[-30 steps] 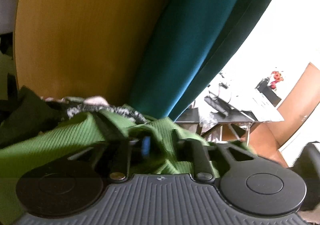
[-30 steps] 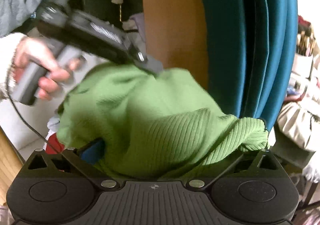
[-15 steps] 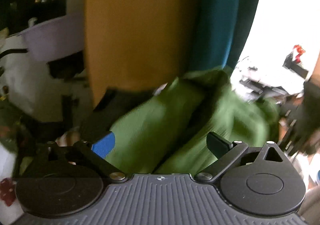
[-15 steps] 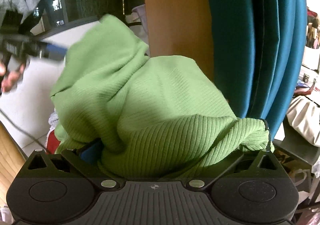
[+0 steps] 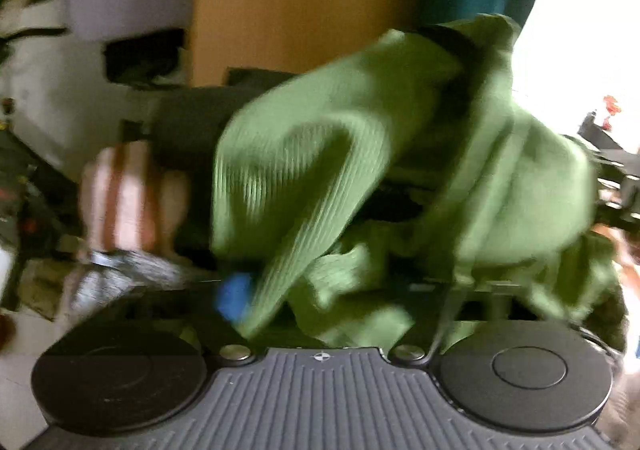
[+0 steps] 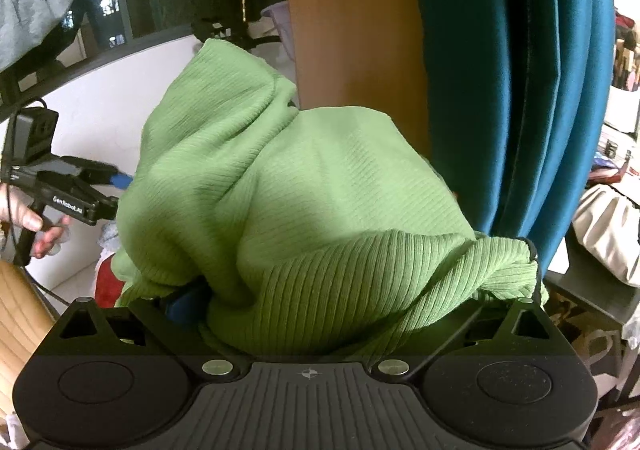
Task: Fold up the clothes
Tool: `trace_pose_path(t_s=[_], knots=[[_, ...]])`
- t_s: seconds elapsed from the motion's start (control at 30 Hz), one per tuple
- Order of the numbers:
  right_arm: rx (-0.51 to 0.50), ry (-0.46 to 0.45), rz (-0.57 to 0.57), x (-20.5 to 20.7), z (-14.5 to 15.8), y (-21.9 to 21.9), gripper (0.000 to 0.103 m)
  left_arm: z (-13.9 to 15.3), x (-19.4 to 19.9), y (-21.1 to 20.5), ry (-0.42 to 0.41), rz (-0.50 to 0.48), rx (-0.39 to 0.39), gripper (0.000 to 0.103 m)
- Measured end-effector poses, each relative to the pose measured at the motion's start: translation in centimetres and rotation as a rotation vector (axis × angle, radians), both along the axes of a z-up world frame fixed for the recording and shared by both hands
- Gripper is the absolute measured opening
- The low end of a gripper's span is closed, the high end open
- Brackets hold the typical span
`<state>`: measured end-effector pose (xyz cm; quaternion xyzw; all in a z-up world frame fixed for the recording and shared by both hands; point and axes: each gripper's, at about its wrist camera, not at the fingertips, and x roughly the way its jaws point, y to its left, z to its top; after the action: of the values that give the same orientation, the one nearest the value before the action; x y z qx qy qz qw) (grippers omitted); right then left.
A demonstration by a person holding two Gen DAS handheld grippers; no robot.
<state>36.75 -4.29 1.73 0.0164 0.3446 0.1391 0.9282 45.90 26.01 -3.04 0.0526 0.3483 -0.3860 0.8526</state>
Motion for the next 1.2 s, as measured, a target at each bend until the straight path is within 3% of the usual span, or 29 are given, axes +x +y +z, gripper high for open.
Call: trace_pose_path(t_s=[0.03, 0.13, 0.37, 0.47, 0.5, 0.57, 0.6, 0.8, 0.97, 1.0, 1.07, 1.1, 1.13, 1.17, 1.2], knots=[[0.0, 0.0, -0.001, 0.5, -0.2, 0.0, 0.096, 0.6, -0.5, 0.0, -0.007, -0.008, 0.007, 0.016], [0.005, -0.005, -0.009, 0.2, 0.0, -0.2, 0.096, 3.7, -2.5, 0.8, -0.06, -0.023, -0.057, 0.014], [0.017, -0.049, -0.02, -0.2, 0.4, -0.1, 0.096, 10.7, -4.3, -0.5, -0.1, -0.124, -0.324, 0.014], [0.037, -0.095, -0.037, -0.4, 0.9, -0.3, 0.096, 11.4, -3.6, -3.2, -0.117, -0.127, -0.313, 0.017], [0.05, -0.109, -0.046, -0.4, 1.1, -0.4, 0.096, 11.0, -3.2, -4.5, -0.123, -0.121, -0.269, 0.023], [0.096, -0.114, -0.077, -0.3, 1.1, -1.2, 0.095, 10.0, -2.4, -6.6, -0.124, -0.114, -0.181, 0.059], [0.11, -0.11, -0.09, -0.2, 1.1, -1.5, 0.094, 9.5, -2.1, -7.3, -0.123, -0.12, -0.15, 0.085], [0.13, -0.088, -0.121, -0.2, 0.0, -2.7, 0.099, 8.1, -2.0, -10.0, -0.149, -0.219, 0.051, 0.099], [0.187, -0.076, -0.162, 0.4, -1.5, -3.4, 0.102, 7.5, -1.7, -11.1, -0.131, -0.247, 0.068, 0.102], [0.198, -0.074, -0.171, 0.7, -1.7, -3.4, 0.102, 7.5, -2.0, -11.4, -0.134, -0.243, 0.068, 0.101], [0.218, -0.075, -0.189, 1.3, -2.0, -3.3, 0.102, 7.6, -2.7, -11.8, -0.146, -0.259, 0.05, 0.074], [0.223, -0.078, -0.191, 1.5, -1.9, -3.1, 0.1, 7.7, -2.7, -12.2, -0.152, -0.265, 0.043, 0.053], [0.228, -0.082, -0.186, 1.7, -1.7, -2.9, 0.087, 7.8, -2.7, -12.4, -0.164, -0.257, 0.047, 0.037], [0.239, -0.091, -0.164, 1.7, -1.4, -2.6, 0.062, 8.0, -3.0, -12.3, -0.167, -0.257, 0.043, 0.031], [0.25, -0.099, -0.135, 1.7, -1.1, -2.2, 0.049, 8.3, -3.3, -12.1, -0.16, -0.262, 0.029, 0.026]])
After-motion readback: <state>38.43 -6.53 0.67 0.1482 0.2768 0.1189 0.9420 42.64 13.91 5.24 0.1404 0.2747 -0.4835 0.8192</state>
